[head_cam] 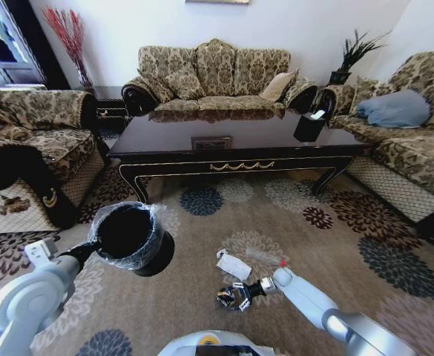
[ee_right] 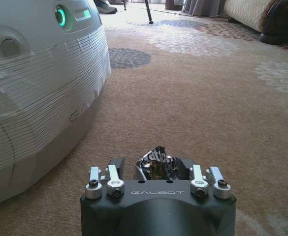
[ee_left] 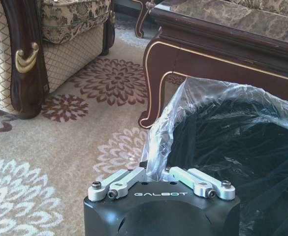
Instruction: Move to the front of the table and pick up the trash from the floor, then place it into the trash bin.
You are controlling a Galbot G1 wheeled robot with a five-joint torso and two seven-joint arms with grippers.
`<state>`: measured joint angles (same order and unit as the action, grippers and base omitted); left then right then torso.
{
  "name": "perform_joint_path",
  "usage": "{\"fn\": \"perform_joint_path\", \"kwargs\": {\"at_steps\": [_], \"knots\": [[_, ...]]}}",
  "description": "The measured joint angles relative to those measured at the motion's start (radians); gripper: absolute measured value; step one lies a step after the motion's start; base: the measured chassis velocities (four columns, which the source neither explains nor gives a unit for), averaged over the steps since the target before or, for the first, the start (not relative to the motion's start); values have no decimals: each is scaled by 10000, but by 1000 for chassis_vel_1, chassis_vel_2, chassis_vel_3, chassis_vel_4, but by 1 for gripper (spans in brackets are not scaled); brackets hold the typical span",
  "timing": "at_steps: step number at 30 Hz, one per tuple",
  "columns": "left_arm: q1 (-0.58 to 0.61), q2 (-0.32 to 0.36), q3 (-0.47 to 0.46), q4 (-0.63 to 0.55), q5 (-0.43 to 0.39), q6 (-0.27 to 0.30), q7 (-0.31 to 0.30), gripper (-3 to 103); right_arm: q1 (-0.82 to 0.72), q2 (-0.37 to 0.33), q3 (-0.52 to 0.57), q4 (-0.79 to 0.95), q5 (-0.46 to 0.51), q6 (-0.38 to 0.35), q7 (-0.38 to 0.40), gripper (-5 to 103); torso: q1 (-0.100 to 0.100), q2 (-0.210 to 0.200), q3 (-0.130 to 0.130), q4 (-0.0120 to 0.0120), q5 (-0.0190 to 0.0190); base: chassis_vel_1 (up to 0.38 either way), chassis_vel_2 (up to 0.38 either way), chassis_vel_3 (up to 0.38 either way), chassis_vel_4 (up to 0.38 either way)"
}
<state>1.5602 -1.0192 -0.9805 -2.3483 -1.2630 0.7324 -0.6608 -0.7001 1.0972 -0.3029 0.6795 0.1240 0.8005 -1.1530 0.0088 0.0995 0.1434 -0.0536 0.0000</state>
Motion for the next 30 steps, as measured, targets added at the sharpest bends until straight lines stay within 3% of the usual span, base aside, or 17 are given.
{"fn": "perform_joint_path", "kwargs": {"at_steps": [4,7,10,15,22,30], "knots": [[42,-77,51,-97,17,2,-30,4,-118,-100,239,-46,-192,-2,-65,41,0,0,0,-1,-1,0,0,0,0],[52,-107,94,-108,50,3,-34,4,-171,-139,345,-46,-207,-4,-64,35,0,1,0,-1,0,0,0,0,0],[23,-153,199,-76,148,2,-42,4,-195,-138,410,-79,-362,-4,-9,19,0,0,0,0,0,0,0,0,0],[21,-203,288,-71,204,0,-54,4,-194,-44,484,-196,-490,-3,112,10,0,1,0,0,0,0,0,0,0],[49,-199,275,-63,220,-15,-58,4,-232,-93,524,-8,-429,-7,165,9,0,0,1,0,2,0,0,0,0],[273,-331,696,-21,497,-52,-46,4,-448,-904,1448,1772,250,-28,222,8,0,0,1,-1,0,0,0,0,0]]}}
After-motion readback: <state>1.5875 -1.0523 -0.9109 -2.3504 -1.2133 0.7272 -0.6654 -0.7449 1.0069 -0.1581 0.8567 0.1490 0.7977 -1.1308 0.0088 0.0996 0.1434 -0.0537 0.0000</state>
